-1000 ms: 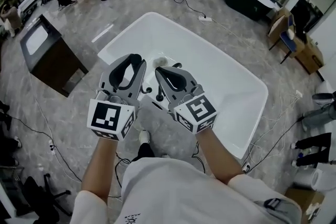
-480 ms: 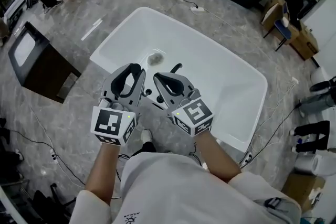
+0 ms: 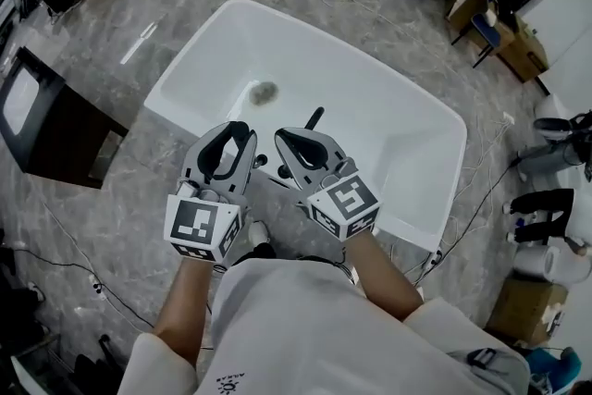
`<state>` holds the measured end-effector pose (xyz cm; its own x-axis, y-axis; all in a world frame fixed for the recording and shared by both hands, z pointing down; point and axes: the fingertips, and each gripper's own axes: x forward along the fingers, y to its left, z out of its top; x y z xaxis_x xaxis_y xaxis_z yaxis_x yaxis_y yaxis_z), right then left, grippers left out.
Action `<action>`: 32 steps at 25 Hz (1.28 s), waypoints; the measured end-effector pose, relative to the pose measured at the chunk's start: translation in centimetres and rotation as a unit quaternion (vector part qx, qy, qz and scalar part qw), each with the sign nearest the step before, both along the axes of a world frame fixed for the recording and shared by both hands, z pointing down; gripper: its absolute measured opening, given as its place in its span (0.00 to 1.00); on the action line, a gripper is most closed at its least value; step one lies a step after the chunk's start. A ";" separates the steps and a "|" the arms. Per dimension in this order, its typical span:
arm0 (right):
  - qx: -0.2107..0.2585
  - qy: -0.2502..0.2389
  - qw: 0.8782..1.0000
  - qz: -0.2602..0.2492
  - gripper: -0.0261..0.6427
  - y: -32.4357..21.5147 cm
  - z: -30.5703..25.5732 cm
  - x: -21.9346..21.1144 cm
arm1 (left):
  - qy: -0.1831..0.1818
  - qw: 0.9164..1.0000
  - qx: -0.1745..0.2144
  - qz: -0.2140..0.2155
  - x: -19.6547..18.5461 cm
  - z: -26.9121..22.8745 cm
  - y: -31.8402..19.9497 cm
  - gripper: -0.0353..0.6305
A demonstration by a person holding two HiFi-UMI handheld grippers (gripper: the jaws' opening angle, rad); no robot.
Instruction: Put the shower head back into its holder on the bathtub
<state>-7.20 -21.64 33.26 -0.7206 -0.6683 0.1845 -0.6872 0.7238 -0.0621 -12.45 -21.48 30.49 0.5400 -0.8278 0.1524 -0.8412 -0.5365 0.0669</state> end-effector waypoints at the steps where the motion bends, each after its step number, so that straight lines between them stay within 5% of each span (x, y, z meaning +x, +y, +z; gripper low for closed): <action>1: -0.003 0.002 1.000 0.005 0.07 -0.3 0.3 -0.2 | 0.003 1.000 -0.004 0.003 -0.4 0.5 -0.2 0.25; 15: -0.039 0.013 0.999 0.035 0.07 -2.3 3.6 0.6 | 0.009 0.999 -0.032 0.037 0.0 4.9 -2.1 0.25; 32: -0.108 0.019 0.994 0.011 0.07 -5.5 10.7 2.3 | -0.004 0.996 -0.092 -0.004 -0.1 12.9 -5.8 0.25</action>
